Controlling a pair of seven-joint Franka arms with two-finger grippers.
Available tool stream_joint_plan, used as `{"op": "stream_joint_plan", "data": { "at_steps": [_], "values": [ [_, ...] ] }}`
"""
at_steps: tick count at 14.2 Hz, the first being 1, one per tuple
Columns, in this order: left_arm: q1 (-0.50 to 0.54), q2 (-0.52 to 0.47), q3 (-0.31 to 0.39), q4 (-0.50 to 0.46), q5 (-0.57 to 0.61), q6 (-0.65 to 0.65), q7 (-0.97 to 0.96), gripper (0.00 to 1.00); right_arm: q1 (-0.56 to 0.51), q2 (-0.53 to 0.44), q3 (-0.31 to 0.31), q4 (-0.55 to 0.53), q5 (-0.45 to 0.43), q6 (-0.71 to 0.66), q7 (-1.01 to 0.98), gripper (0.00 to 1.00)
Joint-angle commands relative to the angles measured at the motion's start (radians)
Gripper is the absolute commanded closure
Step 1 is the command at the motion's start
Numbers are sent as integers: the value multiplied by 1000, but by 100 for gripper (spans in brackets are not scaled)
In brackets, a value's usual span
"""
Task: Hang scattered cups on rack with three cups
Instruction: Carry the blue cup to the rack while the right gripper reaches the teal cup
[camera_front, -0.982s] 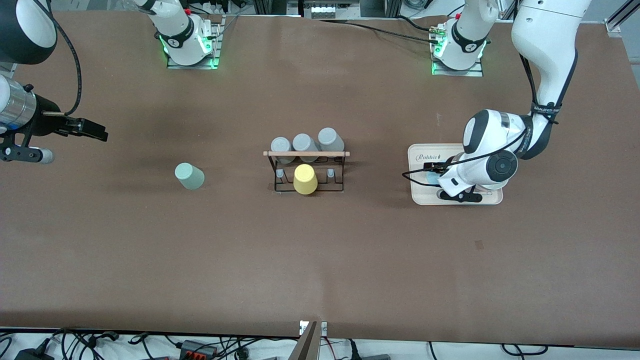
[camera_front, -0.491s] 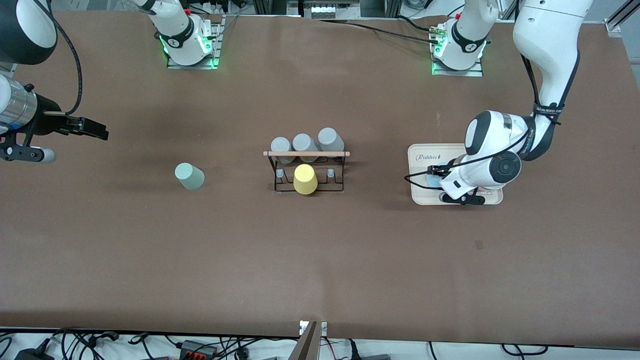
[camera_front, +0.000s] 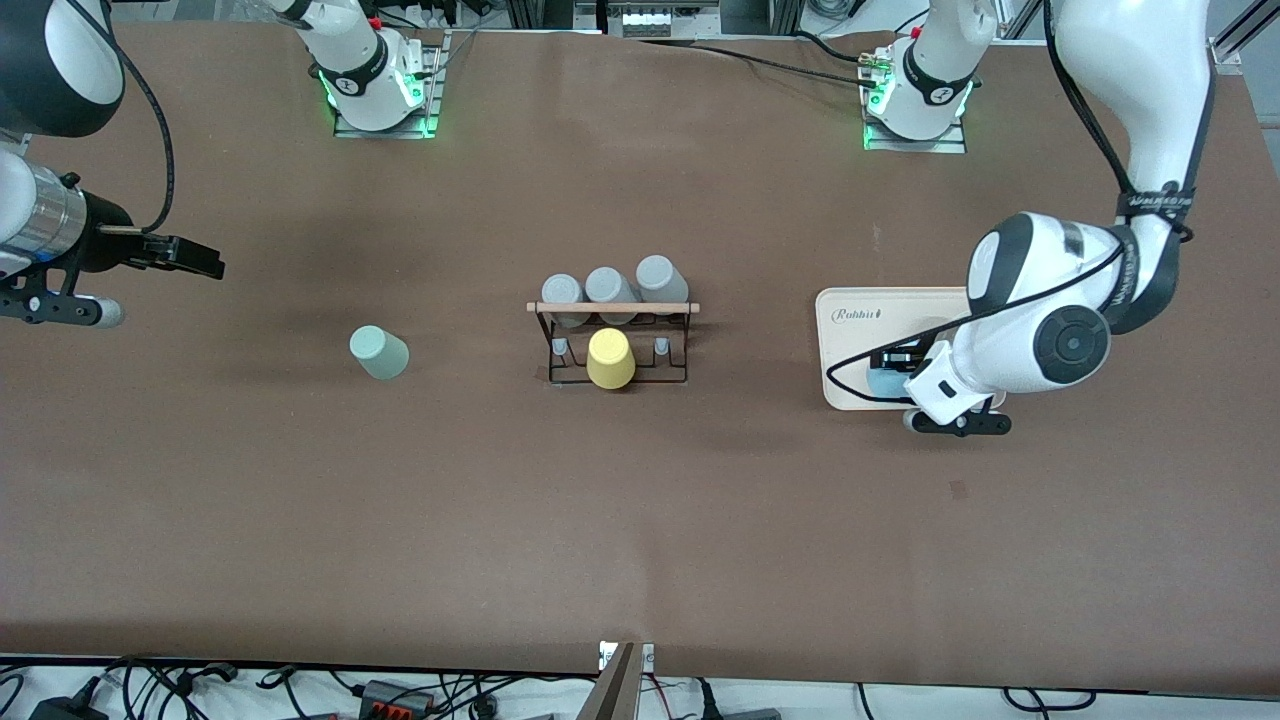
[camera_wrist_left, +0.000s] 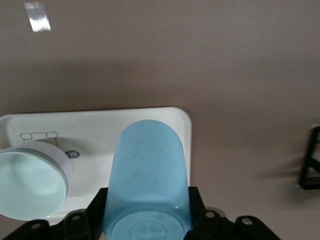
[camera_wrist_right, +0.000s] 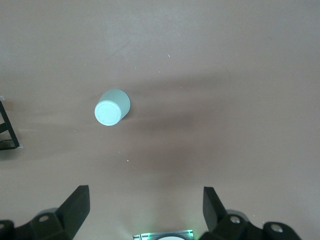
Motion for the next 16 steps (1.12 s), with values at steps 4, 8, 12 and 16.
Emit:
{"op": "stream_joint_plan", "data": {
  "at_steps": [4,8,12,16],
  "values": [
    [-119,59,0,197,-13,-42,-38,69,0,-62,0,-108,11,62,-17,0],
    [-245,68,3,223,-4,-48,-150,69,18,-81,2,-224,12,219,-17,0],
    [-291,129,0,341,-15,-88,-259,69,62,-93,7,-388,12,477,-17,0],
    [-365,211,0,450,-15,-122,-392,69,101,-39,8,-500,9,721,-70,0]
  ]
}}
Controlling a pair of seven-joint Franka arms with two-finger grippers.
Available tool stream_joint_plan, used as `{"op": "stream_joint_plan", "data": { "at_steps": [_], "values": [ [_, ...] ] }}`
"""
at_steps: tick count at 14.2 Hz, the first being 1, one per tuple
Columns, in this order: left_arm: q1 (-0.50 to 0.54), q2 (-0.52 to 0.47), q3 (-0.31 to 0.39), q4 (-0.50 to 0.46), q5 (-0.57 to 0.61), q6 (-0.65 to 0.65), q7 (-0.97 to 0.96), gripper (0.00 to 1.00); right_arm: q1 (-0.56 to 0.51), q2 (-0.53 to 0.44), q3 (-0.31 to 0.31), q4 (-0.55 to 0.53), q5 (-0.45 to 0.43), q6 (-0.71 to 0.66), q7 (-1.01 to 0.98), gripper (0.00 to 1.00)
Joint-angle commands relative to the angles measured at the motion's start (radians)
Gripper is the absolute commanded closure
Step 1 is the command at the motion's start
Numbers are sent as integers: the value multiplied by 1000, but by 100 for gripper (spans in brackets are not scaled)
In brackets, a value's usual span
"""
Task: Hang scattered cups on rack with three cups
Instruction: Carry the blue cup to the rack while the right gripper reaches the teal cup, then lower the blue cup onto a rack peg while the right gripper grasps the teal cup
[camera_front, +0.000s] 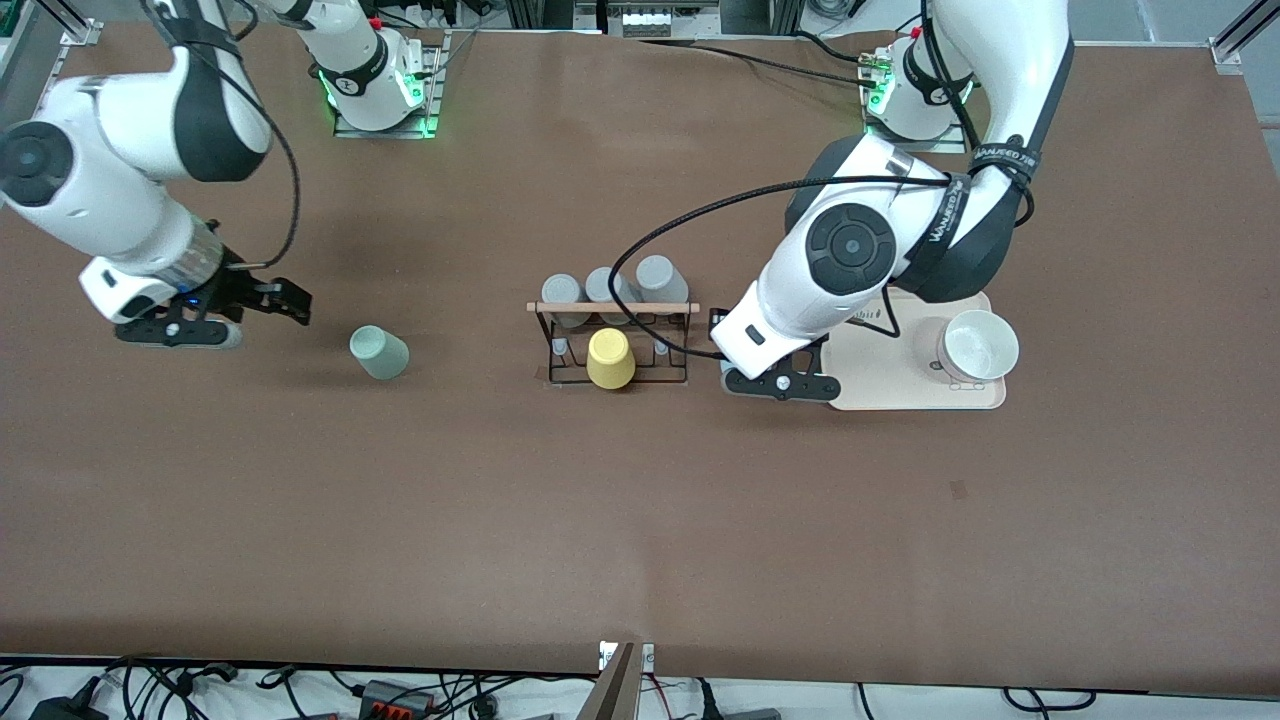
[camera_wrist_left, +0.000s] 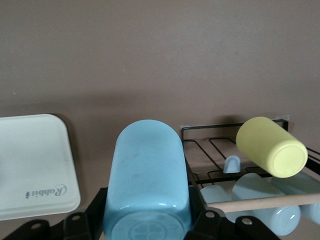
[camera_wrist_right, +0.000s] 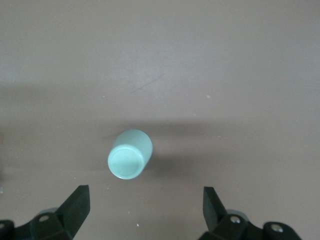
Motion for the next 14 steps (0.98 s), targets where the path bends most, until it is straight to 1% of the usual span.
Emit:
{"op": "stream_joint_plan", "data": {
  "at_steps": [1,3,5,8,12,14],
  "values": [
    [-46,83,6,116,-12,-38,-90,69,21,14,-3,-80,9,147,-73,0],
    [-48,101,3,139,-18,-38,-124,69,35,51,-3,-91,9,188,-75,0],
    [-55,110,4,153,-82,-33,-127,69,53,88,-5,-96,7,230,-76,0],
    [-87,121,8,155,-87,-32,-128,69,66,135,-3,-99,9,277,-76,0],
    [-126,152,8,155,-87,-12,-127,69,66,181,-3,-99,9,282,-73,0],
    [-129,156,8,153,-87,-10,-119,69,67,197,-3,-99,14,282,-52,0]
  ]
}}
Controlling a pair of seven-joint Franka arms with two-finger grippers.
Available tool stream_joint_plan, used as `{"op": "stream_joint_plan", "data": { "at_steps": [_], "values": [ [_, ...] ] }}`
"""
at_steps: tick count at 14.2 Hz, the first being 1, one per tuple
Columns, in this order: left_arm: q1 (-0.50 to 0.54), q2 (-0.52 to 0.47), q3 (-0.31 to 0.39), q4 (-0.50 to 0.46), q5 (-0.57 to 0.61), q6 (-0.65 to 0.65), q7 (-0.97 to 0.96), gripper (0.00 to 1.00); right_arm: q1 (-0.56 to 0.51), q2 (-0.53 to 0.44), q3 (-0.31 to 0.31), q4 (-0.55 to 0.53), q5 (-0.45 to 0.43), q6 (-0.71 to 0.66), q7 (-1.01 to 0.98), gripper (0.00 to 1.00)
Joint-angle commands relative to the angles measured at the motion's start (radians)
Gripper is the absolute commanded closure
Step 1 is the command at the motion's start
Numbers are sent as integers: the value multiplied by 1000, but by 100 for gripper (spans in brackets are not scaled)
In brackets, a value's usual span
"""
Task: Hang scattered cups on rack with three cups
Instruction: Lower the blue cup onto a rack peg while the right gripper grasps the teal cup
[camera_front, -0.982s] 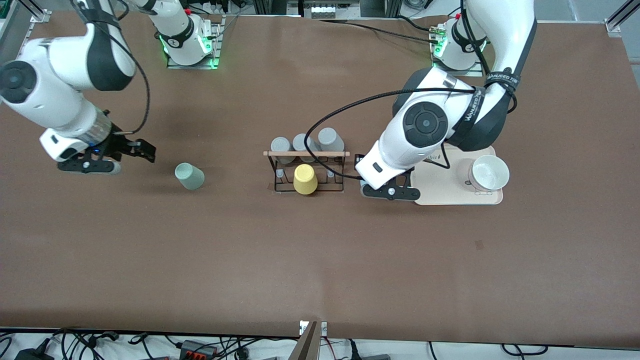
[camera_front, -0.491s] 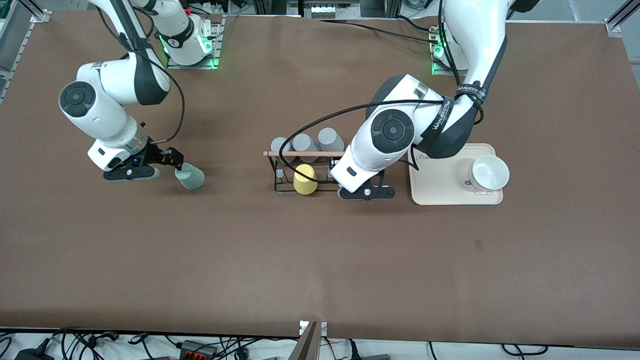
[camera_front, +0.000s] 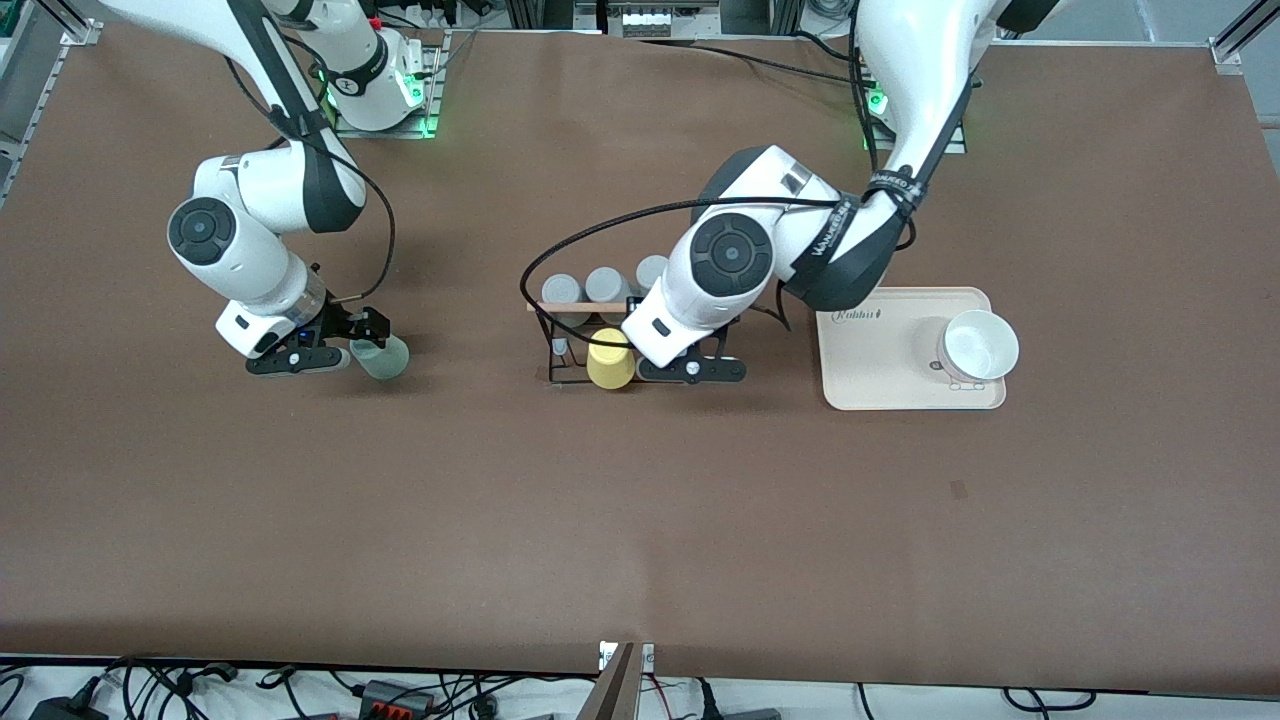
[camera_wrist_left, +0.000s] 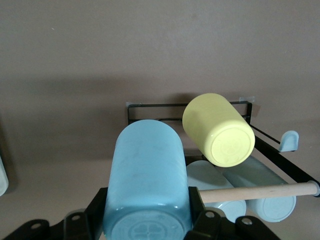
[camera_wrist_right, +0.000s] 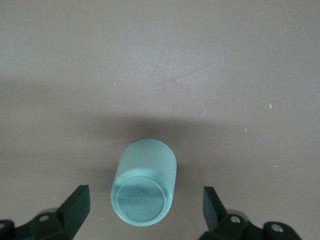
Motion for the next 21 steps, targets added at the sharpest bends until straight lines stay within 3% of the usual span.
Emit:
{"op": "stream_joint_plan", "data": {
  "at_steps": [1,13,16,17,18,19,20,21],
  "values": [
    [-9,27,8,44,-13,-12,6,69,7,15,-3,-7,15,18,13,0],
    [-28,91,8,44,-12,36,8,66,22,77,-3,-4,17,64,73,0],
    [-27,101,8,41,-10,36,9,59,23,83,-3,-7,17,62,73,0],
    [-27,105,12,41,-10,36,9,52,23,83,-3,-7,17,59,71,0],
    [-25,105,14,40,-10,36,9,37,23,83,-3,-7,17,57,73,0],
    [-24,104,14,41,-10,36,8,14,23,83,-3,-12,17,56,73,0],
    [-21,98,14,43,-10,34,9,0,23,83,-3,-15,17,57,73,0],
    [-16,93,14,44,-10,28,9,0,23,83,-3,-15,17,56,73,0]
  ]
}}
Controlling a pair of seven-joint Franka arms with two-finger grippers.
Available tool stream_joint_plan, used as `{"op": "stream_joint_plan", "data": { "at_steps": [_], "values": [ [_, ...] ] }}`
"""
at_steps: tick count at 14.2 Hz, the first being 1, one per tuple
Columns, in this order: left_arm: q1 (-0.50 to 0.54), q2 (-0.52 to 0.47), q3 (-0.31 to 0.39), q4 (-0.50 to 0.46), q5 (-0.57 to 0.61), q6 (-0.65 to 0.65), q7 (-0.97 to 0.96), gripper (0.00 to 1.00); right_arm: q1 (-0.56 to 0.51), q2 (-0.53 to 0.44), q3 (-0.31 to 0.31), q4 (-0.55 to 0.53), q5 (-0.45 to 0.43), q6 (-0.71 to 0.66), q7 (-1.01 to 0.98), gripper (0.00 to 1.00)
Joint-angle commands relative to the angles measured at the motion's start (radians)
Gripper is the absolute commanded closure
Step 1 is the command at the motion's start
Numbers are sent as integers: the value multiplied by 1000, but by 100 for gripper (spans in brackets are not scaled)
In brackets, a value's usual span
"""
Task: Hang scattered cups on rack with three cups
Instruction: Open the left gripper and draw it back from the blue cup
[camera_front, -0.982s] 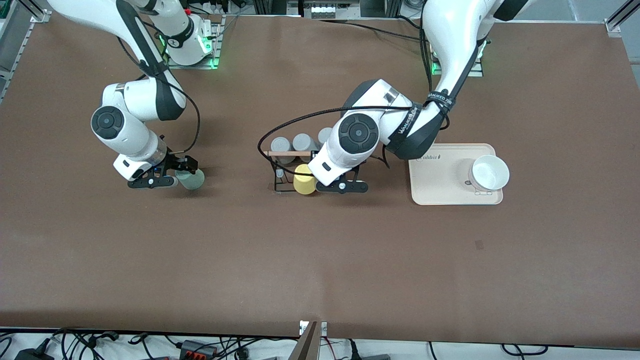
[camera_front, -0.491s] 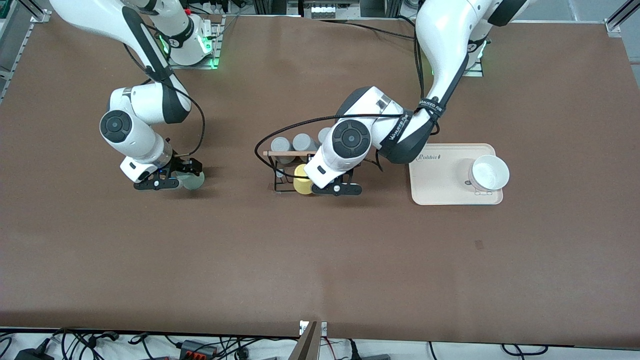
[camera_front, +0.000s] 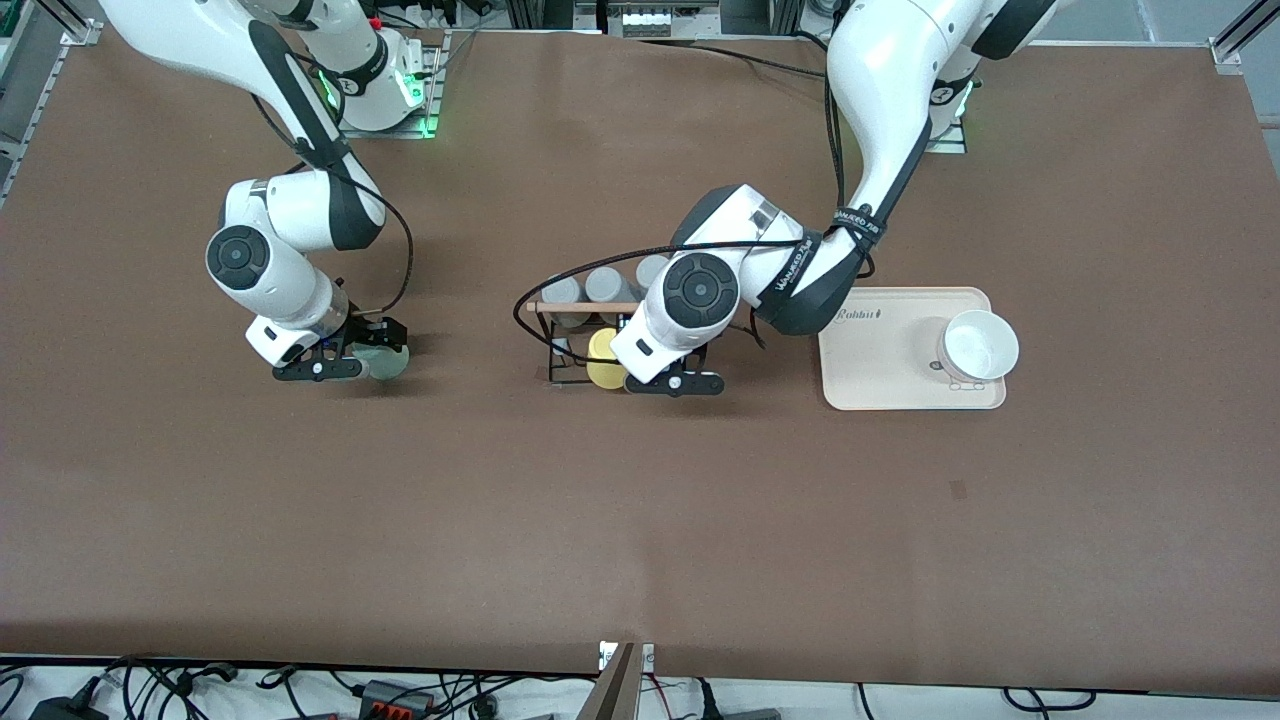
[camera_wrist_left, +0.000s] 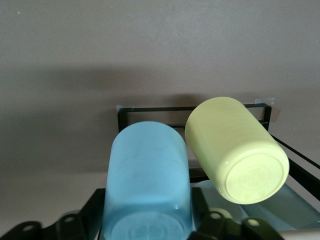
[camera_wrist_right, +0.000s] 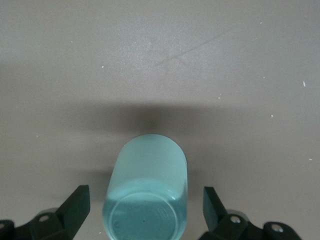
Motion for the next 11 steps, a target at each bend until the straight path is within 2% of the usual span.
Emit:
{"op": "stream_joint_plan", "data": {
  "at_steps": [1,3,5,7,9,11],
  "values": [
    [7,-7,7,35,-12,-33,8,0,10,-2,-3,-14,14,11,7,3],
    [27,-35,4,35,-12,-65,7,0,10,-2,-3,-14,14,11,7,28],
    [40,-81,19,37,-6,-124,3,0,10,-2,-3,-14,14,10,7,47],
    [105,-119,26,34,0,-171,6,0,10,-2,-3,-14,14,7,7,67],
    [176,-164,27,32,37,-185,10,0,8,-19,-3,-8,14,-13,7,77],
    [245,-204,18,24,130,-187,16,0,10,-71,-3,17,14,-65,0,77]
  ]
}}
